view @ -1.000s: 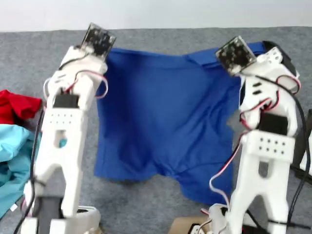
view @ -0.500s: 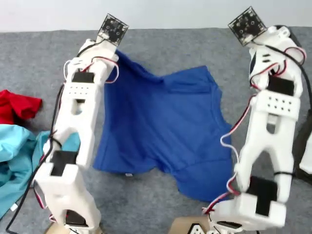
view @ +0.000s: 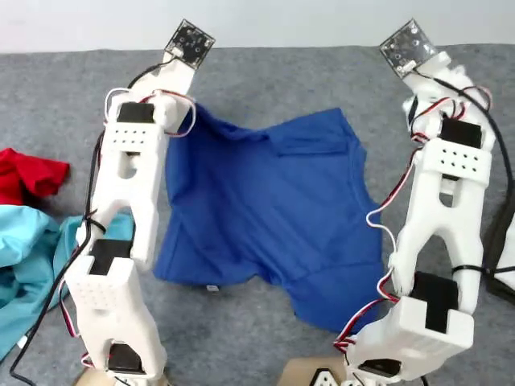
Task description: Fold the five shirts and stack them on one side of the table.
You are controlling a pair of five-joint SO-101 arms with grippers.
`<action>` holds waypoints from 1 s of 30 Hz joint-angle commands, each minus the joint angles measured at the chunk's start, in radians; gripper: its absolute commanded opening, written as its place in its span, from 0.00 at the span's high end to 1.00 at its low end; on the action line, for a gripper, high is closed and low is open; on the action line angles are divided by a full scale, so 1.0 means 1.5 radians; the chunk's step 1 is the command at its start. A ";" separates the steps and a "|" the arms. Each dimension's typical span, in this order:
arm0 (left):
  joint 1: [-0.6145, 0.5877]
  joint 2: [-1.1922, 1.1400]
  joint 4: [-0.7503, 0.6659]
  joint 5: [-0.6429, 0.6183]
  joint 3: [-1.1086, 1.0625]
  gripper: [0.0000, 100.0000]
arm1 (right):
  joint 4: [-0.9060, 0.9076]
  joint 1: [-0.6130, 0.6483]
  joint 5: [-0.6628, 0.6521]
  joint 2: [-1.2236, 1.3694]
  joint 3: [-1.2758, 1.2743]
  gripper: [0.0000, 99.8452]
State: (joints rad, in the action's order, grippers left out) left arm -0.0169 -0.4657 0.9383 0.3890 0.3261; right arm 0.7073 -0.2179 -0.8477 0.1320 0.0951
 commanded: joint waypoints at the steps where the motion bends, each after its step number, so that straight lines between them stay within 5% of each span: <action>1: -0.004 0.010 0.085 0.001 0.027 1.00 | 0.069 0.033 0.026 0.010 0.050 0.99; 13: -0.003 0.004 0.207 0.001 0.024 1.00 | 0.126 0.156 0.075 0.170 0.107 0.98; 20: -0.003 0.004 0.207 0.001 -0.007 1.00 | 0.308 0.171 0.272 0.368 0.408 0.86; 30: -0.003 0.004 0.203 -0.037 -0.027 1.00 | 0.567 0.207 0.362 0.601 0.846 0.86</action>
State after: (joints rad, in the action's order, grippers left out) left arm -0.0199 -0.4657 1.2375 0.3506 0.2831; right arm 1.4914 0.0798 -0.3337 1.0050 1.1769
